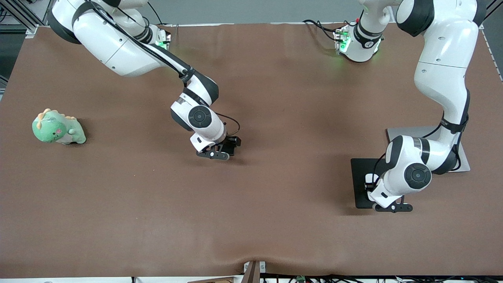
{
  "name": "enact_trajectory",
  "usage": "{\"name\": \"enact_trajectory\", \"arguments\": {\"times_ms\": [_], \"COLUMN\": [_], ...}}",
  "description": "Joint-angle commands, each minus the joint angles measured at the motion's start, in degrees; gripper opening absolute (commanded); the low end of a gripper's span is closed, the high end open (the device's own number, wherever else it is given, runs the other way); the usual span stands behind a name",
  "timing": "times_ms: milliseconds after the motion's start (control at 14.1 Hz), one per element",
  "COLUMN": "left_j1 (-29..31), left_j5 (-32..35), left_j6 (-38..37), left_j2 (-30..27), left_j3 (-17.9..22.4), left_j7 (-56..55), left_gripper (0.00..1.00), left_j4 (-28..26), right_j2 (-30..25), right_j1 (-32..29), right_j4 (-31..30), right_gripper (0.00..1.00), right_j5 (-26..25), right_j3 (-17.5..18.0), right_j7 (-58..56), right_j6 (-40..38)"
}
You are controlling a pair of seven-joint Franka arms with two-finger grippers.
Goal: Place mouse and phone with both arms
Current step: 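Carry the mouse onto the mouse pad while the right gripper lifts the phone, then release the mouse and raise the left gripper while the right gripper carries the phone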
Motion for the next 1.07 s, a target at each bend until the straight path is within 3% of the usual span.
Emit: {"name": "enact_trajectory", "arguments": {"times_ms": [0, 71, 213, 284, 355, 497, 711, 853, 995], "left_j1": [1.58, 1.59, 1.93, 1.94, 1.94, 3.33, 5.79, 6.16, 5.81], "left_j5": [0.81, 0.64, 0.55, 0.46, 0.28, -2.43, -6.48, -8.24, -8.24], "left_j6": [0.08, -0.09, -0.44, -0.70, -2.27, -6.31, -13.16, -15.99, -18.19], "left_j2": [-2.82, -3.69, -5.98, -7.64, -9.49, -13.61, -19.16, -21.97, -24.52], "left_j3": [-0.66, -0.75, -0.83, -0.83, -1.01, -1.71, -2.06, -2.06, -2.15], "left_j7": [0.70, 0.70, 0.70, 0.61, 0.70, 3.49, 10.52, 13.08, 13.18], "left_gripper": [1.00, 1.00, 1.00, 1.00, 1.00, 1.00, 1.00, 1.00, 1.00], "left_j4": [-0.41, -0.41, -0.41, -0.59, -0.59, -0.50, -0.59, -0.50, -0.59], "right_j2": [1.57, 1.66, 1.66, 1.66, 1.66, 1.57, 0.00, -0.62, -2.46], "right_j1": [0.06, -0.03, -0.12, -0.64, -1.08, -2.31, -6.00, -6.70, -9.24], "right_j4": [0.98, 0.98, 1.15, 1.15, 1.50, 1.77, 2.82, 5.28, 4.85], "right_gripper": [1.00, 1.00, 0.77, 0.56, 0.20, 0.00, 0.00, 0.00, 0.00], "right_j5": [-3.13, -3.22, -3.40, -3.57, -2.97, -3.05, -2.96, -2.52, -1.48], "right_j3": [0.51, 0.42, 0.51, 0.51, 0.60, 1.56, 4.72, 4.82, 5.26], "right_j7": [2.37, 2.37, 2.11, 2.11, 3.24, 6.75, 3.88, 0.71, -1.48], "right_j6": [0.05, 0.05, -0.04, -0.22, -0.56, -0.92, -9.23, -17.23, -18.50]}}
